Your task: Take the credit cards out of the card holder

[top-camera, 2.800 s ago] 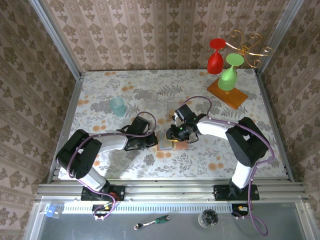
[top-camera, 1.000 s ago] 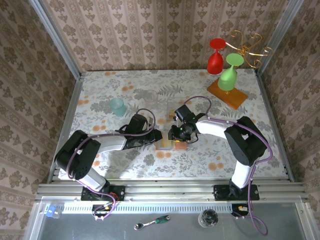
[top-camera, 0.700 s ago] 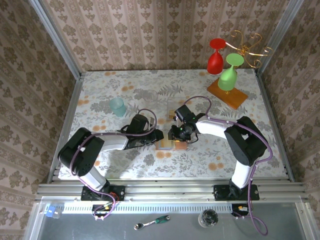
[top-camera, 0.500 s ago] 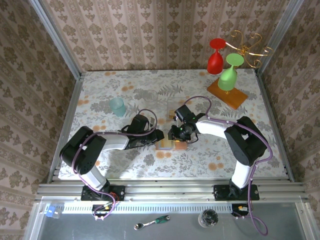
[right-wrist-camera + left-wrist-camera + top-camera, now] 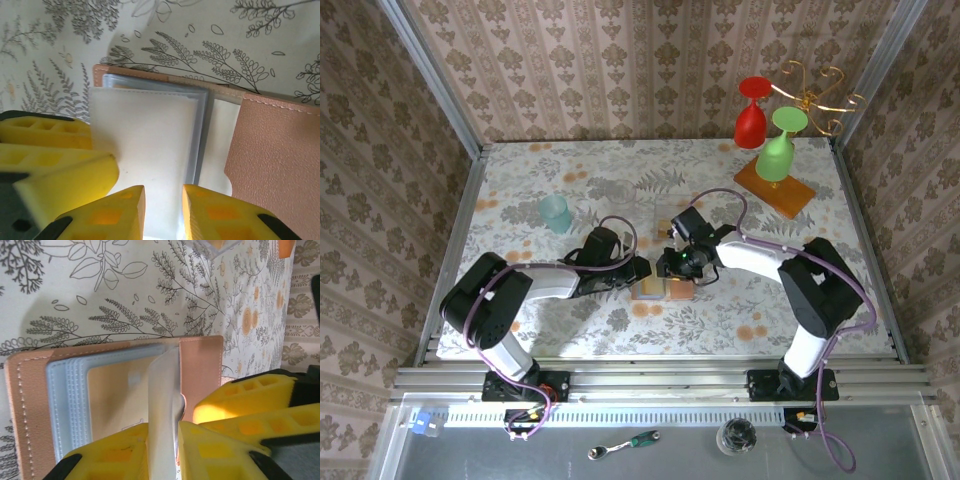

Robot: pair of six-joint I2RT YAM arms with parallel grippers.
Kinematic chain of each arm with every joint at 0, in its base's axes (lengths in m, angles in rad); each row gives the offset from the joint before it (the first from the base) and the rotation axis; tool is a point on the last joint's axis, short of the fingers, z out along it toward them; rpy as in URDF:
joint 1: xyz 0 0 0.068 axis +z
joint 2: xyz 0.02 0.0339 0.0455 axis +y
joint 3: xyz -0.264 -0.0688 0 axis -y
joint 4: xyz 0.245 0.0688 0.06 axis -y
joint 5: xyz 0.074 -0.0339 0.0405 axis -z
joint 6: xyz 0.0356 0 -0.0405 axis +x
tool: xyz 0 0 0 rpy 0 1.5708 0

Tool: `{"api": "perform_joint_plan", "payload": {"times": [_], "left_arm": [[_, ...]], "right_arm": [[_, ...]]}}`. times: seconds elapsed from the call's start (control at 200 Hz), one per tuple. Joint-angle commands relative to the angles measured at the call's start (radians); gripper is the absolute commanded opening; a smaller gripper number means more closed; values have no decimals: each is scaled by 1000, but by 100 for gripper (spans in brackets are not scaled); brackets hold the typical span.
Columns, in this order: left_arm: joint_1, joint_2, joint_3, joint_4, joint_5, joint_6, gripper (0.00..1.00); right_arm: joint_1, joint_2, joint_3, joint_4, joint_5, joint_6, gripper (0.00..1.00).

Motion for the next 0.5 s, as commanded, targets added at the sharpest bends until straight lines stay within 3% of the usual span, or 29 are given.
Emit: {"api": "perform_joint_plan", "payload": {"times": [0.0, 0.43, 0.495], "left_arm": [[-14, -12, 33, 0, 12, -13, 21], [-59, 34, 100, -21, -7, -20, 21], [-74, 44, 116, -24, -12, -23, 25]], "right_arm": [[-9, -63, -20, -45, 34, -23, 28], [-61, -190, -75, -80, 48, -54, 28], [-72, -210, -84, -90, 44, -63, 28]]}}
